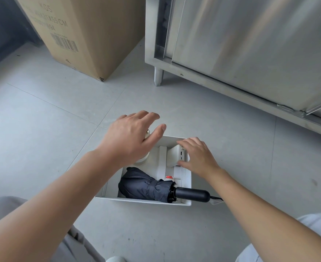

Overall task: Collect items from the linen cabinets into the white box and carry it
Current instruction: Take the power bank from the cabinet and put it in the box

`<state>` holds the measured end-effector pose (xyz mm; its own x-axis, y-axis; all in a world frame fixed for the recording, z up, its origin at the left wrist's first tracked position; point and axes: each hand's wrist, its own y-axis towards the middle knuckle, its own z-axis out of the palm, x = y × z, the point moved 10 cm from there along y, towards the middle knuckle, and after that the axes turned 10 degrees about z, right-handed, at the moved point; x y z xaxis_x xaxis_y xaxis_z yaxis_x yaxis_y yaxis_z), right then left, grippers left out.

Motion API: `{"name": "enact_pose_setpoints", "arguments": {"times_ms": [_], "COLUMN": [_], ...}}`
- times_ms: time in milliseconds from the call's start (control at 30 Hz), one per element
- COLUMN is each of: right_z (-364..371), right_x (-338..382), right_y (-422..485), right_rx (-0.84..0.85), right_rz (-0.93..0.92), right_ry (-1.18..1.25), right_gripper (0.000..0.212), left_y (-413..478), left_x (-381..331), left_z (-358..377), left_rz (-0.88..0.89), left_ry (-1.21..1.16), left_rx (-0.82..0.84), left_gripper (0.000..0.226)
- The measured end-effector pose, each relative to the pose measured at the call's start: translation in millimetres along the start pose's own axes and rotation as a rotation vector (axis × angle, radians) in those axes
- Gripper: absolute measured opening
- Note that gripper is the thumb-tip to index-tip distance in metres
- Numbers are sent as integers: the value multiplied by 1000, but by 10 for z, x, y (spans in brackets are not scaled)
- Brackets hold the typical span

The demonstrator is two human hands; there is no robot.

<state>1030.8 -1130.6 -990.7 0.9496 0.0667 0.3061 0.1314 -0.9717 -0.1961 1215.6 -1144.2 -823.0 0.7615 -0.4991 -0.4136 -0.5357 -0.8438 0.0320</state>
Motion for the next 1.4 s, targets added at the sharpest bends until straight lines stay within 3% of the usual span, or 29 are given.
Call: {"name": "enact_pose_setpoints", "arguments": {"times_ms": [233,567,867,1067,1200,1400], "right_z": [-213,64,100,-43,-343,-340], "right_x": [-68,-324,-42,18,113,131], "right_y": [18,2,90,122,179,119], "right_rx": [-164,18,13,15,-100,-21], "right_rz": [38,141,101,123,104,71], "right_ry": [82,118,133,168,285,112], "right_gripper": [72,67,58,81,75,77], "left_y": [7,31,31,29,67,127], "left_x": [53,-1,23,95,134,136], "left_z": [9,125,155,120,65,28], "left_rz": [-11,15,10,-16,-40,-48], "left_ry": [-10,26,34,27,13,1], "left_rx": [-2,56,73,65,44,16], "left_gripper": [50,55,60,54,53,54]}}
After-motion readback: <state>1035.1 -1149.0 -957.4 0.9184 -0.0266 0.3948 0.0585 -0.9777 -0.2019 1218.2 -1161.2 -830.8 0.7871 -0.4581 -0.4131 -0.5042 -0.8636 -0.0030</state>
